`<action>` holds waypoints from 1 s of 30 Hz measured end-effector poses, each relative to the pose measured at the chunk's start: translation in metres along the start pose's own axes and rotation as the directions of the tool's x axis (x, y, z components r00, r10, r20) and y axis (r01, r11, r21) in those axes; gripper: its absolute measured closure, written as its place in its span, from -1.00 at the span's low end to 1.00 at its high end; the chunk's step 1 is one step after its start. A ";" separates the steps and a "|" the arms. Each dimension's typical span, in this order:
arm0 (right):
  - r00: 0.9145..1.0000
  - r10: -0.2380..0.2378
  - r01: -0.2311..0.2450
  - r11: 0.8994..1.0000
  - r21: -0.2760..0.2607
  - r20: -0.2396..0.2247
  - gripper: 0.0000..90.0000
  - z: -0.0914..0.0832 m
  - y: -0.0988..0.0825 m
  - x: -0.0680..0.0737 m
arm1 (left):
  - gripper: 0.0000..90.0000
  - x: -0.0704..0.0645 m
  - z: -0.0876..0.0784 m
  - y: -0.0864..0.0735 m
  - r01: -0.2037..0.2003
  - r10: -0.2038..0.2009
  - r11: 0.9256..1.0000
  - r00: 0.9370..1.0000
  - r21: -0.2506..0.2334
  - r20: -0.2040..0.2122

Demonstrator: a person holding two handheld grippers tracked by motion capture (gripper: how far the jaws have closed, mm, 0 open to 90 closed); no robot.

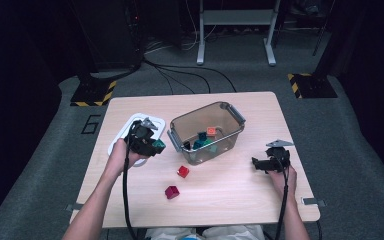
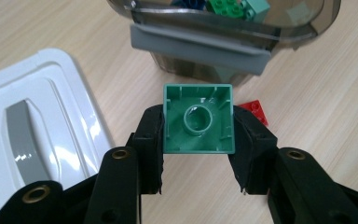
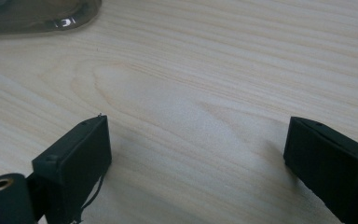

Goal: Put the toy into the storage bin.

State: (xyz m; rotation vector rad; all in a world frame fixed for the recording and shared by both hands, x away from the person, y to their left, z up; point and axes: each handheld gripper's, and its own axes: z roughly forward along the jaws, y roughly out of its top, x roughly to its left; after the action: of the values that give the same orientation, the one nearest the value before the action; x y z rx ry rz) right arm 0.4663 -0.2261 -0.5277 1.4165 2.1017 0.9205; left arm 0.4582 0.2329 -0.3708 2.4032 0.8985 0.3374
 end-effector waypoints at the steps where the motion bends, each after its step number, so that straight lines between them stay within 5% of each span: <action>1: 1.000 0.000 0.000 1.000 0.001 0.000 -0.85 0.000 0.000 0.000 | 0.31 0.002 -0.003 0.004 -0.005 0.005 1.000 1.000 -0.001 -0.004; 16: 1.000 -0.001 0.001 1.000 0.000 0.000 -0.85 0.000 0.000 0.000 | 0.31 0.006 -0.018 0.048 -0.063 0.063 0.998 0.998 -0.006 -0.031; 30: 1.000 -0.001 0.001 1.000 0.001 0.000 -0.85 0.000 0.000 0.000 | 0.31 0.008 -0.008 0.096 -0.090 0.090 0.996 0.995 0.004 -0.039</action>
State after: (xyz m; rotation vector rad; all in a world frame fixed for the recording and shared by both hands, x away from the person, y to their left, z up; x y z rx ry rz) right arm 0.4663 -0.2262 -0.5276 1.4162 2.1025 0.9195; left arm 0.5114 0.1809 -0.3084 2.4519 0.8097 0.4188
